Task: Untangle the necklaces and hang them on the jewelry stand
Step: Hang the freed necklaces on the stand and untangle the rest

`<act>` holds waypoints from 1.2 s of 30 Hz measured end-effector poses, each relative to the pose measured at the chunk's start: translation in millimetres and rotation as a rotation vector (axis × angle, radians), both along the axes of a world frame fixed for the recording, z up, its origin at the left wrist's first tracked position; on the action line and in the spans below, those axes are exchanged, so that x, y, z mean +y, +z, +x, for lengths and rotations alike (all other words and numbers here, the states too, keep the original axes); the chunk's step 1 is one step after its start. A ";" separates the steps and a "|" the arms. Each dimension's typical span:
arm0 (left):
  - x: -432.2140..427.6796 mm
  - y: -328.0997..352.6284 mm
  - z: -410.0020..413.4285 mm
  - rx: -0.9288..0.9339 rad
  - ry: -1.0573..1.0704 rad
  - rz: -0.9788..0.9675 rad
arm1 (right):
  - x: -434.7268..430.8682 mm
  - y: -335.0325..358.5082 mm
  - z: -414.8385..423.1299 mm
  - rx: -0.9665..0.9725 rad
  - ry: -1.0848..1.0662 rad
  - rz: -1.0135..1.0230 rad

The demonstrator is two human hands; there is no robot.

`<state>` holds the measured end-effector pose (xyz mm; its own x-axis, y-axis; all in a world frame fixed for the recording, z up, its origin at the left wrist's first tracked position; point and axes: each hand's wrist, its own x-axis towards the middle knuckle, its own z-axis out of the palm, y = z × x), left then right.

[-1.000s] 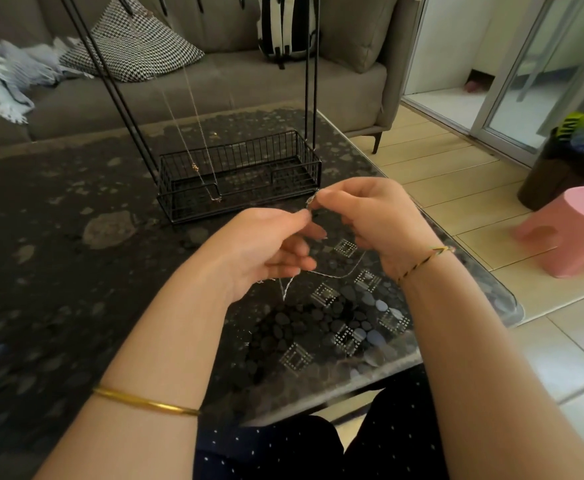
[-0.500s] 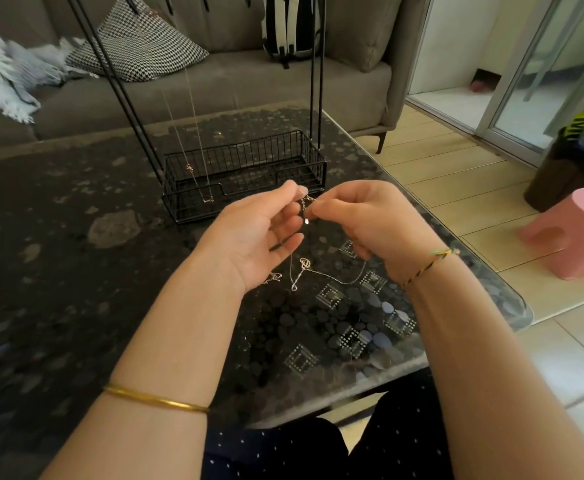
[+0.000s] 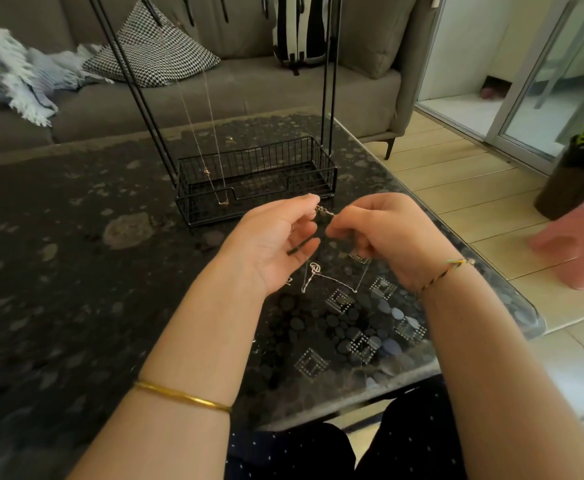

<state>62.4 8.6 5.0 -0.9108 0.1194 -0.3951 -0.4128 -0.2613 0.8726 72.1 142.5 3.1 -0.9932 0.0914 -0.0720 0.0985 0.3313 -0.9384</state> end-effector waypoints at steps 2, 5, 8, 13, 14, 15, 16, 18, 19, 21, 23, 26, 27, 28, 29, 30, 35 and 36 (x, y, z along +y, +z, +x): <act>-0.2 0.2 -0.3 -0.005 0.013 0.054 | 1.1 0.1 -0.5 0.017 -0.009 0.020; -1.6 1.2 -0.9 0.009 0.057 0.104 | 1.1 0.2 -0.4 0.023 -0.019 0.039; -3.8 1.6 -2.4 0.048 0.090 0.127 | 1.8 1.5 1.1 0.051 -0.020 0.041; -5.5 1.8 -3.1 0.098 0.122 0.075 | 4.8 1.2 1.0 0.079 -0.045 0.002; -5.4 1.7 -3.1 0.108 0.134 0.065 | 4.8 1.0 0.4 0.081 -0.055 -0.009; -5.0 1.8 -3.4 0.122 0.145 0.058 | 4.8 0.4 -0.8 0.089 -0.067 -0.017; -5.1 1.7 -3.7 0.140 0.153 0.047 | 4.8 0.2 -1.5 0.105 -0.081 -0.022; -5.5 2.1 -3.5 0.177 0.162 0.009 | 5.0 0.0 -0.7 0.158 -0.113 -0.017; -5.6 3.0 -3.3 0.194 0.163 0.001 | 5.1 0.0 0.0 0.193 -0.126 -0.013; -5.2 5.5 -1.5 0.217 0.155 0.037 | 4.6 0.6 2.2 0.246 -0.141 -0.021; -3.0 11.5 1.5 0.232 0.143 0.104 | 4.5 4.9 4.2 0.288 -0.154 -0.031; 1.2 24.7 4.0 0.256 0.144 0.120 | 6.4 19.8 4.9 0.338 -0.159 -0.025; 2.2 30.5 2.9 0.270 0.151 0.103 | 7.1 26.7 4.4 0.348 -0.155 -0.020; 2.7 36.0 1.4 0.285 0.160 0.075 | 7.3 32.8 3.3 0.353 -0.145 -0.008; 3.1 43.1 0.1 0.307 0.163 0.037 | 7.5 39.2 2.9 0.357 -0.133 0.008; 3.5 52.1 -0.6 0.331 0.162 -0.008 | 8.2 47.2 3.1 0.364 -0.124 0.015; 3.7 88.1 -3.0 0.395 0.136 -0.249 | 6.7 81.4 -0.2 0.374 -0.092 -0.002; 3.3 95.7 -1.8 0.406 0.128 -0.285 | 6.4 89.6 0.9 0.368 -0.088 0.000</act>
